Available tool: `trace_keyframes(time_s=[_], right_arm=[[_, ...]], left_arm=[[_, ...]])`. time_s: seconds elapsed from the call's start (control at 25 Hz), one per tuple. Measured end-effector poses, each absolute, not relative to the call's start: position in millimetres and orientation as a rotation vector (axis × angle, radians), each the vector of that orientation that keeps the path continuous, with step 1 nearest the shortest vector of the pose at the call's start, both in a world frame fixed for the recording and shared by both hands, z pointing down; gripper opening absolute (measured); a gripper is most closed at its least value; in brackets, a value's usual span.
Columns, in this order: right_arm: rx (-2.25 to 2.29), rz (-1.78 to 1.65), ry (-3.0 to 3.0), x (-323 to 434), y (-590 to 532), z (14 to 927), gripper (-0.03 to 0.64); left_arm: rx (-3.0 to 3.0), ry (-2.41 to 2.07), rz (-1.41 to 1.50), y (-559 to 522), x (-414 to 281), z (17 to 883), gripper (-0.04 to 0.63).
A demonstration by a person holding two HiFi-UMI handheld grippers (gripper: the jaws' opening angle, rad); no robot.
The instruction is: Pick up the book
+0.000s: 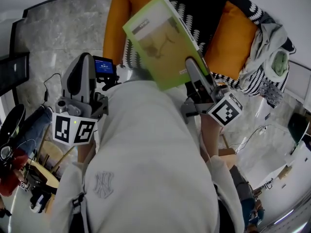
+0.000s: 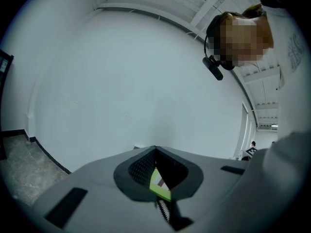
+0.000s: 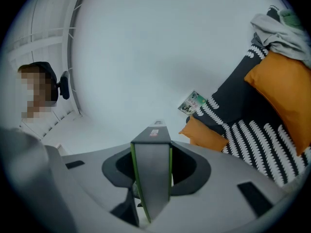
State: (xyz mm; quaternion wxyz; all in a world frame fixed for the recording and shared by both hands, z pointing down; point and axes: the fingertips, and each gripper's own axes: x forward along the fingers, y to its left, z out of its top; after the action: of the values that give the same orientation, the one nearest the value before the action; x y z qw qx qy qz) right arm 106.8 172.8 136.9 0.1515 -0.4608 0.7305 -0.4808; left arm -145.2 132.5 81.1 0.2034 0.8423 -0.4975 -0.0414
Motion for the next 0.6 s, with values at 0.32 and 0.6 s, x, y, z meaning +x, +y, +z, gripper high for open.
trace_keyframes(time_s=[0.32,0.6], right_arm=[[-1.335,-1.393,2.091,107.4,172.4,139.6,0.149],[-1.332,-1.392,2.09,106.3,170.6,138.0,0.149]], left_arm=[[2.35,-1.393,-0.108,130.7,-146.4,81.5,0.009],[2.353,-1.395,-0.111,130.3,-147.7,79.6,0.009]])
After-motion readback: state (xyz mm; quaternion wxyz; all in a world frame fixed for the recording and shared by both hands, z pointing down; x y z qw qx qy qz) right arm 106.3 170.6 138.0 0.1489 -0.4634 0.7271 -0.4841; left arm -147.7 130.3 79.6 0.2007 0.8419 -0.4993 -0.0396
